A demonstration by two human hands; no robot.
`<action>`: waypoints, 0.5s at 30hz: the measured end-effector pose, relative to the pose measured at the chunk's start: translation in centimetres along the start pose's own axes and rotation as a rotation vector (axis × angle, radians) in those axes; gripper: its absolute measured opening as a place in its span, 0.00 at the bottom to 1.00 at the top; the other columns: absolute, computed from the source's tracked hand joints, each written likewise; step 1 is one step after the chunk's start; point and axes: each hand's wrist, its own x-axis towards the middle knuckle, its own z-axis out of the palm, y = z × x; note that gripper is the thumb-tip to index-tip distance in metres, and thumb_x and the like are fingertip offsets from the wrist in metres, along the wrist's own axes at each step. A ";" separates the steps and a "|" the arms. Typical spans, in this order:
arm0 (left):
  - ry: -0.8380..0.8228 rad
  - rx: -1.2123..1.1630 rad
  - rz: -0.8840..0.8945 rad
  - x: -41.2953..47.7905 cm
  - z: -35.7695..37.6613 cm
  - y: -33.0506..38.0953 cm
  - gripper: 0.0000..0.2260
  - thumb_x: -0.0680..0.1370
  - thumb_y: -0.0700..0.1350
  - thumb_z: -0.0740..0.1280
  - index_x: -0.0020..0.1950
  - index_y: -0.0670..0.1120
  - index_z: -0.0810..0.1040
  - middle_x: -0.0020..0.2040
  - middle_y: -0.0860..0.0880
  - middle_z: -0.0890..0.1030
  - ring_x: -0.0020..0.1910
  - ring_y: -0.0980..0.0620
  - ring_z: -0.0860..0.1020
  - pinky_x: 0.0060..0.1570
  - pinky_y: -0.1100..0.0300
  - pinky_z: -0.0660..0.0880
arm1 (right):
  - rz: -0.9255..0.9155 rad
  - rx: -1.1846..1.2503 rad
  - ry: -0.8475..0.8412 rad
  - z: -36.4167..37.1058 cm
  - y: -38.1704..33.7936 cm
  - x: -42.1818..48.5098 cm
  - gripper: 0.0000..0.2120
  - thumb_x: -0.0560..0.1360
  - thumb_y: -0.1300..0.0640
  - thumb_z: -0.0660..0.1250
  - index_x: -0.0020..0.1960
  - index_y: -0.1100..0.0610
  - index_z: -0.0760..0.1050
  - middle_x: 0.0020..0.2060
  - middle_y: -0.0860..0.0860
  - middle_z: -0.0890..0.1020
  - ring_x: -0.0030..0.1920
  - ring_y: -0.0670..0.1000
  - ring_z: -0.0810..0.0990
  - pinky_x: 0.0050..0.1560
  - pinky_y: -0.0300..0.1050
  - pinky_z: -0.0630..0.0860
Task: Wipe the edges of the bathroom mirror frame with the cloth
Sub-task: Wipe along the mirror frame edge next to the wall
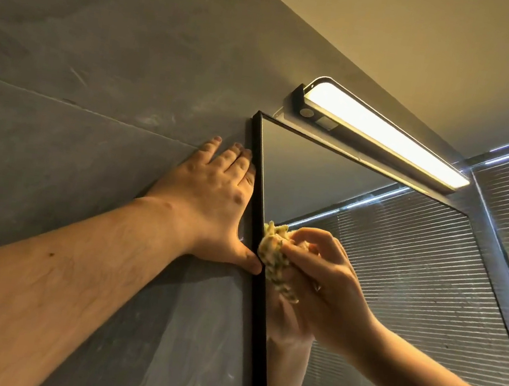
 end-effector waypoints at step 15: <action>0.039 -0.014 0.012 -0.1 0.4 -0.2 0.63 0.59 0.84 0.47 0.79 0.41 0.40 0.80 0.43 0.43 0.79 0.44 0.40 0.76 0.43 0.41 | 0.159 -0.097 0.093 2.0 3.3 12.2 0.12 0.79 0.58 0.66 0.60 0.58 0.82 0.53 0.46 0.73 0.56 0.51 0.75 0.59 0.51 0.76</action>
